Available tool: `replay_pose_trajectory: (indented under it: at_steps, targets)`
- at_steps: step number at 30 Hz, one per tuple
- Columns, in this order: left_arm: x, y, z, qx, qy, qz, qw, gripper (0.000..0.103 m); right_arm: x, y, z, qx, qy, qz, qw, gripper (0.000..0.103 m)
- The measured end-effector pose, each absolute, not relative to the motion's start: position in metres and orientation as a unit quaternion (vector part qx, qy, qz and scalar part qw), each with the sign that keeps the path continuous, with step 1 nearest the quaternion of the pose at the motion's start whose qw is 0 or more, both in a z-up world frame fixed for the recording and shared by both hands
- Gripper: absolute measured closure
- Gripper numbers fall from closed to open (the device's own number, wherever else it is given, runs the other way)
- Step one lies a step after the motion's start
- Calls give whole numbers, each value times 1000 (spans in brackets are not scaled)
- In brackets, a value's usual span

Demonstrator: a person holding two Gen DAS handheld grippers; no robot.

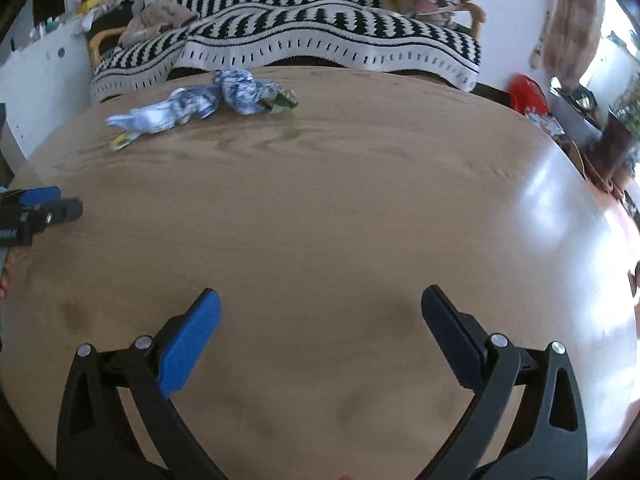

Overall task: Collect trash
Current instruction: 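Move both tools back over the table toward the crumpled wrappers, then grasp the white-green wrapper with the left tool while the right tool grasps the blue snack wrapper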

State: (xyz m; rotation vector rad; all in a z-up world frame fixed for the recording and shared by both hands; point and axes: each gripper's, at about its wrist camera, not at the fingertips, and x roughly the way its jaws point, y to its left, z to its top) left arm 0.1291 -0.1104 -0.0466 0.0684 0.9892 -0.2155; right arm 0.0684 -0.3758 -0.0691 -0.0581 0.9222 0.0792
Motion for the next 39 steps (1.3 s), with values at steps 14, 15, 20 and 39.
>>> replay_pose_trajectory:
  at_steps: [14, 15, 20, 39]
  targets:
    - [212, -115, -50, 71, 449, -130, 881, 6, 215, -365, -51, -30, 415, 54, 908, 7]
    - [212, -116, -50, 73, 449, -134, 881, 6, 221, -364, -51, -29, 414, 55, 908, 7]
    - [214, -119, -51, 85, 446, -158, 877, 6, 238, -360, -50, -29, 414, 57, 908, 15]
    - [211, -114, -49, -11, 433, -214, 875, 97, 241, -347, -58, -5, 423, 96, 901, 86]
